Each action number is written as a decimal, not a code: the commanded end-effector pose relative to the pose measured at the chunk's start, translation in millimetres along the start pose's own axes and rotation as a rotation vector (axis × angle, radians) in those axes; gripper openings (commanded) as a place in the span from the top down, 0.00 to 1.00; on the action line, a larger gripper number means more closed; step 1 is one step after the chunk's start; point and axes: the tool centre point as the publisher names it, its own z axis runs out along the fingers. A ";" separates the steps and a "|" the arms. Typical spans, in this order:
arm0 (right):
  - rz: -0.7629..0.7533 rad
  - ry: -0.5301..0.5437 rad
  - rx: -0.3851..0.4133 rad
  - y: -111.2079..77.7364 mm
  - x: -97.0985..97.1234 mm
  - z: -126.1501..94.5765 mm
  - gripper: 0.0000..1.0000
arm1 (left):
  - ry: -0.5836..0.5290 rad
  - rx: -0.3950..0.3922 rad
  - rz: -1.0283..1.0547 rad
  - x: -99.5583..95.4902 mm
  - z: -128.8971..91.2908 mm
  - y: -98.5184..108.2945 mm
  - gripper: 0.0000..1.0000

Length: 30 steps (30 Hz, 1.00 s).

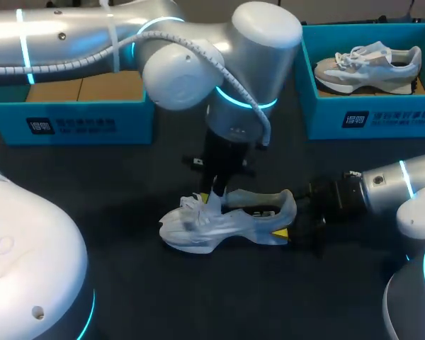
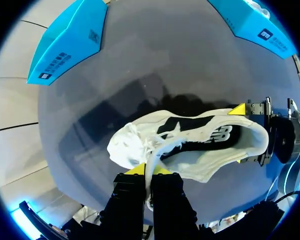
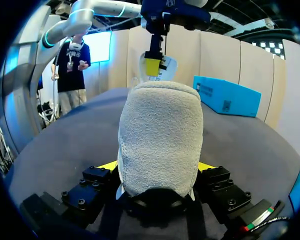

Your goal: Take the shoe out of the shoebox, open the shoe tongue, remove and reinsert the insole, then place the shoe into the shoebox

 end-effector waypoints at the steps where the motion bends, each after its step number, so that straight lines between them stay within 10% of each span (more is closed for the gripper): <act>1: 0.001 0.002 0.006 -0.3 -0.7 0.1 1.00 | 0.045 0.001 -0.009 -18.6 4.0 5.2 1.00; 16: 0.001 0.002 0.006 -0.3 -0.7 0.1 1.00 | 0.039 -0.034 -0.096 -36.9 48.6 6.0 0.98; 28: 0.001 0.002 0.006 -0.3 -0.7 0.1 1.00 | 0.015 -0.014 -0.147 -47.9 68.9 7.6 0.49; 30: 0.001 0.002 0.006 -0.3 -0.7 0.1 1.00 | 0.014 -0.014 -0.150 -50.4 70.0 7.5 0.26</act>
